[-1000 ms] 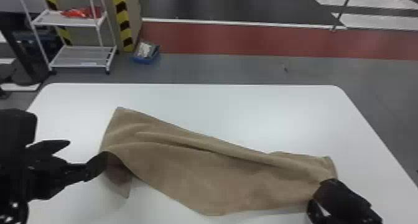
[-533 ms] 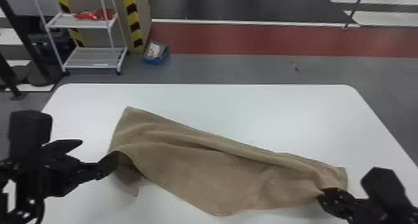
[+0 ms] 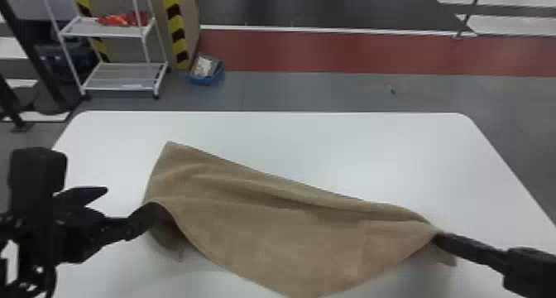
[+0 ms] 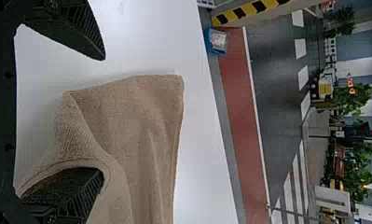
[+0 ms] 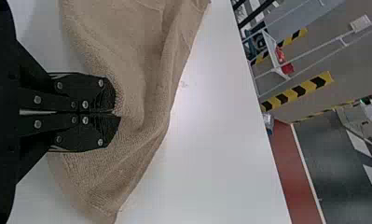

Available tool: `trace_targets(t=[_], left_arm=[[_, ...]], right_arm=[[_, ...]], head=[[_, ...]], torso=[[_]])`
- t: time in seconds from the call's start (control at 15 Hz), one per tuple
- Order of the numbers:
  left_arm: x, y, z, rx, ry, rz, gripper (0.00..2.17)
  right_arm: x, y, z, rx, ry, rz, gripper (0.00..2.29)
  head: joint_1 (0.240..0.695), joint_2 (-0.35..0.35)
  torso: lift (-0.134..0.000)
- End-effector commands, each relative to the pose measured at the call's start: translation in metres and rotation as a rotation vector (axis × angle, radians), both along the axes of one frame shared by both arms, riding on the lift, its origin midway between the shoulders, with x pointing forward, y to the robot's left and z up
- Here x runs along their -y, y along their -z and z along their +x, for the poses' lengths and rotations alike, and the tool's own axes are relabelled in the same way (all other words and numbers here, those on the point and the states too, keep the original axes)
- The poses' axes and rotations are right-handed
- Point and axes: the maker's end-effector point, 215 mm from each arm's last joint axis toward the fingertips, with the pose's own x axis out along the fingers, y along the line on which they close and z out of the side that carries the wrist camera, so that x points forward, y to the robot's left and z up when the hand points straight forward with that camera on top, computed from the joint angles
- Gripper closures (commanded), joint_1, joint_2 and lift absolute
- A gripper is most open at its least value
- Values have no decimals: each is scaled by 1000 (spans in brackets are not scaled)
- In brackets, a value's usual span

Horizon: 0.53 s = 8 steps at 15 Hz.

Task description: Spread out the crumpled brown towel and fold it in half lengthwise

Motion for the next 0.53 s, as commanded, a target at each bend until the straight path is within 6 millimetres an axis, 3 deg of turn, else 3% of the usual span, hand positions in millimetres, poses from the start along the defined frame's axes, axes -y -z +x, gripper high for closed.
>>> trace_targets(t=[0.0, 0.07, 0.33, 0.47], left_arm=[[2, 1, 0, -3, 3, -2, 76], [4, 2, 0, -4, 7, -4, 76], [7, 5, -3, -11, 13, -9, 76], [6, 5, -4, -12, 12, -8, 80]], right_arm=[[-2, 3, -3, -100, 88, 183, 1771], [-2, 3, -3, -141, 119, 237, 1771], [4, -48, 34, 1, 110, 390, 1771], [-2, -50, 36, 7, 100, 408, 1767]], head=[[695, -59], [695, -65], [695, -74], [695, -76]], torso=[[-125], [-125], [-125], [-125]])
